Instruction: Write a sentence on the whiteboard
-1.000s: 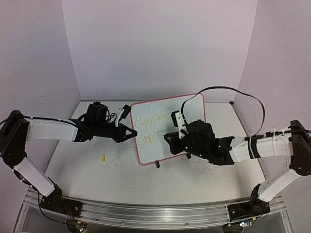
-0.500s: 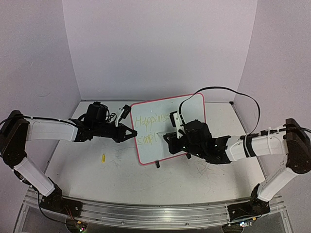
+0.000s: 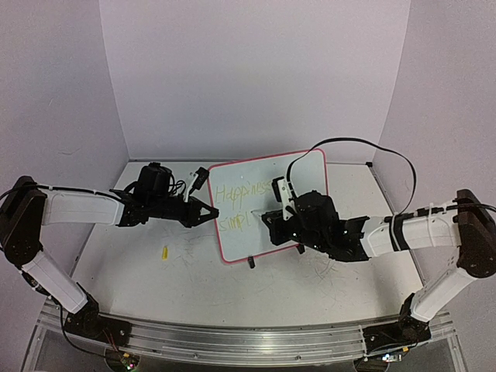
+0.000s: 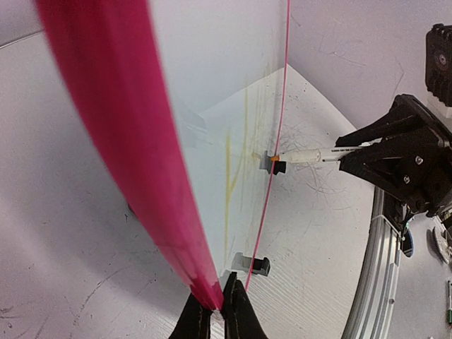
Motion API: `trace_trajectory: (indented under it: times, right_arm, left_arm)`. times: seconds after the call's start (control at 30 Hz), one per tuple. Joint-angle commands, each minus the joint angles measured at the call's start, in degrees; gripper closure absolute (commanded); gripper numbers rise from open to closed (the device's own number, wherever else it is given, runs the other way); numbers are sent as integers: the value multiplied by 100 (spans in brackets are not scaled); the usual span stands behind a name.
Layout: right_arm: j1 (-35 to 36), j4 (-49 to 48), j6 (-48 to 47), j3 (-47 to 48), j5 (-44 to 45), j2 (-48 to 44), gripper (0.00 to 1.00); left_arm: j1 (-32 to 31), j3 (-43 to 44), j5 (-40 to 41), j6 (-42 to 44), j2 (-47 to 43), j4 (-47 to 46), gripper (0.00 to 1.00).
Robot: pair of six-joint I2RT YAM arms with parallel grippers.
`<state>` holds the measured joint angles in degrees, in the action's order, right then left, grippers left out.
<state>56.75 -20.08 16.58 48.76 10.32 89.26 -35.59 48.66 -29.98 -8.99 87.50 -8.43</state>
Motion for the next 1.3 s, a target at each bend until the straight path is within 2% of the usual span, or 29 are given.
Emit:
trace_trajectory:
  times: [0.0, 0.5, 0.87, 1.27]
  right_arm:
    - [-29, -165, 26, -105, -115, -331, 100]
    - [-31, -84, 123, 9, -178, -11, 100]
    - [-32, -74, 196, 46, 97, 121, 100]
    - [-29, 260, 216, -12, 32, 139, 100]
  left_arm:
    - [-5, 172, 347, 363, 12, 195, 100]
    - [-7, 167, 353, 363, 10, 196, 100]
    - [-1, 162, 362, 368, 0, 196, 100]
    - [-1, 170, 355, 372, -4, 197, 100]
